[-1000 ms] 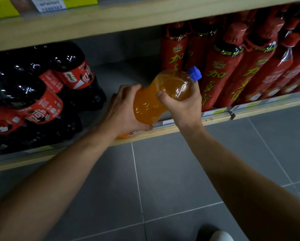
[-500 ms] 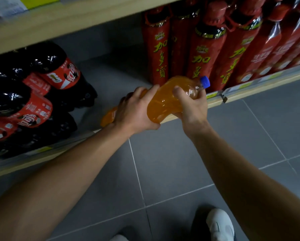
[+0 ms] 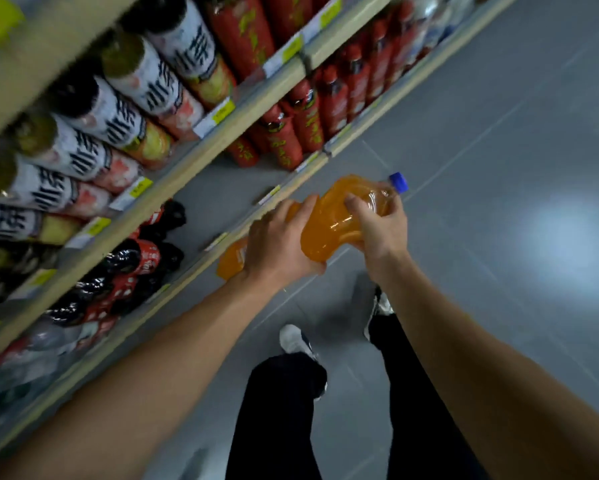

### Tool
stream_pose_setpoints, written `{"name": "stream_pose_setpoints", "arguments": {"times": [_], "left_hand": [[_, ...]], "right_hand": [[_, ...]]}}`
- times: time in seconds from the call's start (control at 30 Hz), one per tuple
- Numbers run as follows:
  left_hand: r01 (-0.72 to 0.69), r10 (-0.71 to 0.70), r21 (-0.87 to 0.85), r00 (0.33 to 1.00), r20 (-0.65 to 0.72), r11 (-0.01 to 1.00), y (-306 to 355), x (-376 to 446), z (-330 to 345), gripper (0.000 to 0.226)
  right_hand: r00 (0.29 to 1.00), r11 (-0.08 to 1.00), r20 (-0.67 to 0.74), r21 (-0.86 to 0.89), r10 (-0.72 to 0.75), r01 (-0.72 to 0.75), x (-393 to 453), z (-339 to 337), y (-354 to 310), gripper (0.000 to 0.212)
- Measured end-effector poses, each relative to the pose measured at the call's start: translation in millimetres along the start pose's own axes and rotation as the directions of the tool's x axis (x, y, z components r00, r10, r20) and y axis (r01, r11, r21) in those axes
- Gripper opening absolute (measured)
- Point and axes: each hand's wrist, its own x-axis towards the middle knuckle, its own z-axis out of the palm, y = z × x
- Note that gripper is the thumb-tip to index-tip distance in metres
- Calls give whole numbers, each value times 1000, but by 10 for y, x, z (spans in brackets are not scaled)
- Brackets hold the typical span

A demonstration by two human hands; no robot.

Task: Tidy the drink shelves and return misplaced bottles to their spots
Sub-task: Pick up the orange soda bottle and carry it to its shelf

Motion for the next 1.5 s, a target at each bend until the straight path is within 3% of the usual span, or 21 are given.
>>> {"name": "stream_pose_setpoints", "arguments": {"times": [0.13, 0.3, 0.47, 0.63, 0.9, 1.13, 1.23, 1.5], "left_hand": [[-127, 125, 15, 987, 97, 992, 947, -355, -630, 117], [-256, 250, 55, 963, 98, 965, 2168, -555, -1079, 118], [-325, 316, 111, 944, 92, 939, 3298, -570, -1268, 120], [-378, 365, 151, 925, 107, 913, 4118, -320, -1376, 122], [-412, 403, 89, 909, 102, 907, 5231, 877, -1424, 120], [-442, 430, 68, 891, 144, 894, 6445, 2324, -1695, 120], [-463, 448, 74, 880, 157, 884, 6974, 2878, -1807, 120], [-454, 443, 90, 888, 119, 886, 8525, 4441, -1818, 122]], "right_hand": [[997, 999, -82, 49, 1, 3, -820, -680, -770, 75], [982, 987, -172, 123, -78, 100, -1359, -1593, -1596, 68], [974, 970, -206, 203, -91, 134, -1528, -2473, -2230, 83], [965, 950, -239, 262, -106, 170, -1432, -3089, -2716, 61], [942, 941, -283, 228, -180, 249, -446, -3787, -3777, 48], [934, 949, -330, 229, -136, 219, 677, -4409, -5064, 66], [931, 942, -342, 251, -131, 225, 1095, -4685, -5593, 85], [927, 933, -336, 252, -166, 258, 2510, -5724, -6972, 78]]}}
